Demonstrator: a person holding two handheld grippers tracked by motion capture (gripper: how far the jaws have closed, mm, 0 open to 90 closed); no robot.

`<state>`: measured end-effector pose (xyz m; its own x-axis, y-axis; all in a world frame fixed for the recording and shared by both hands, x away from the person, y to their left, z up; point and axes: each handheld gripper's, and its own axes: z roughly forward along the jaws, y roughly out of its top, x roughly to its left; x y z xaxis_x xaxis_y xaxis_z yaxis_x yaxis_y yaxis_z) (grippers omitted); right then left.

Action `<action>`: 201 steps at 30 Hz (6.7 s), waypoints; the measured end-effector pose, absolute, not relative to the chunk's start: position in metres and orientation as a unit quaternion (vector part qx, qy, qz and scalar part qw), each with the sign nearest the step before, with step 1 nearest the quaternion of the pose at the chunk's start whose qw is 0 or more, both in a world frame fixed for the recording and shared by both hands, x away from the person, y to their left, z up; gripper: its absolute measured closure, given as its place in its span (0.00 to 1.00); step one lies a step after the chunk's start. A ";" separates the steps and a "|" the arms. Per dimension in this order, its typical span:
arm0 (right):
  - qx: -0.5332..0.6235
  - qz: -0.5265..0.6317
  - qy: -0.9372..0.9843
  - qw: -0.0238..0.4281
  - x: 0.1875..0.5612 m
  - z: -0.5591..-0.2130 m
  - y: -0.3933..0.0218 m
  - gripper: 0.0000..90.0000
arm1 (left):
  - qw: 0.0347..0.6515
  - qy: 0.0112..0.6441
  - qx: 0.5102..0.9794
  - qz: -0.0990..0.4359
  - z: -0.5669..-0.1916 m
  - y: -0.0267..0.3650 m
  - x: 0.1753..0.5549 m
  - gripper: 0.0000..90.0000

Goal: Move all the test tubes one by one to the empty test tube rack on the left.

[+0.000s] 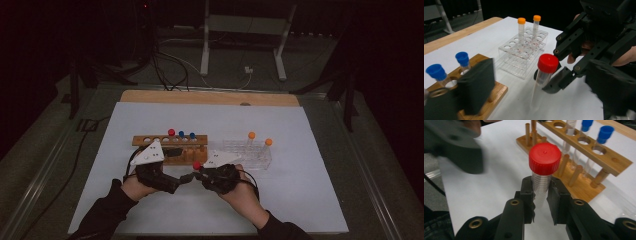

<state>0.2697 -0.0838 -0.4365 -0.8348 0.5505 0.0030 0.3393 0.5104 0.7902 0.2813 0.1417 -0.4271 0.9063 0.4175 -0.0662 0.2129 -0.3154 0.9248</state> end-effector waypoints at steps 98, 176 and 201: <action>0.266 0.501 0.812 0.140 0.267 -0.412 -0.104 0.00 | 0.512 0.335 0.758 0.226 -0.429 0.202 0.357 0.80; 0.437 0.453 0.733 0.260 0.298 -0.423 -0.262 0.01 | 0.538 0.244 0.799 0.112 -0.436 0.177 0.297 0.02; 0.462 0.392 0.761 0.230 0.325 -0.461 -0.268 0.72 | 0.533 0.241 0.804 0.110 -0.437 0.176 0.297 0.02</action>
<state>0.3252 -0.2677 -0.4613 -0.4672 0.8841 0.0126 0.5236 0.2652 0.8096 0.2972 0.1756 -0.4371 0.8593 0.5052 -0.0800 0.2703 -0.3156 0.9096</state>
